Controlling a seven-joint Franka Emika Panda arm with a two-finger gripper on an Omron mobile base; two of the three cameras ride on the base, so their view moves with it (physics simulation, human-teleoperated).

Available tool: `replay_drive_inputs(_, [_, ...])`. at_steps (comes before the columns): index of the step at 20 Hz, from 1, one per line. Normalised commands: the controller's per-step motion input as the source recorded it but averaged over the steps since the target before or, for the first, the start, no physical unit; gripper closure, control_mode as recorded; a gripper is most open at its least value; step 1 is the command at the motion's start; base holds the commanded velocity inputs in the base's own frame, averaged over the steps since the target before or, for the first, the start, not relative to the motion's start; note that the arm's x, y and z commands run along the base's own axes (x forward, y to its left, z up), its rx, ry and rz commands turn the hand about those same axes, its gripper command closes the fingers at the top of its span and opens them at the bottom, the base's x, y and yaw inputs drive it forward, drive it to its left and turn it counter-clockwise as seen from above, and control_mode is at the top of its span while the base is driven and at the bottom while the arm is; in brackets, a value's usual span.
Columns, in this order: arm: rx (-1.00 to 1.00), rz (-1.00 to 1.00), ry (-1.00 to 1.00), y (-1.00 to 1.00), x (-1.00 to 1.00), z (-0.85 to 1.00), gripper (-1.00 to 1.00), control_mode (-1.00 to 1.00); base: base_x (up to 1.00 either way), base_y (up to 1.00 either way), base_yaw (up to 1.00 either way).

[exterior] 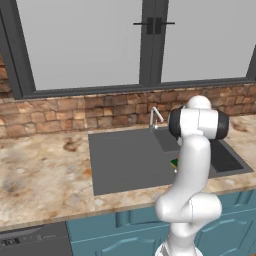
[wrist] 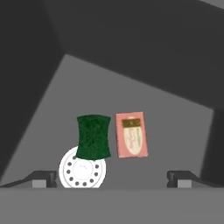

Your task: Pick up the bar soap and sponge from the sink, and place them back in the cabinet, and close the cabinet doors.

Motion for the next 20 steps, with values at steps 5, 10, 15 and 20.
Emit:
replay_drive_inputs(5, [0.05, 0.03, 0.04, -0.06, 0.00, -0.17, -1.00, -1.00, 0.00, 0.00, 0.00])
replay_drive_inputs(10, [0.02, 0.01, 0.00, -0.16, 0.00, -0.22, -1.00, -1.00, 0.00, 0.00, 0.00])
replay_drive_inputs(15, [0.01, 0.01, 0.00, -0.16, 0.00, -0.26, -1.00, -1.00, 0.00, 0.00, 0.00])
replay_drive_inputs(20, [0.00, 0.00, 0.00, -0.05, 0.00, -0.26, -1.00, -1.00, 0.00, 0.00, 0.00])
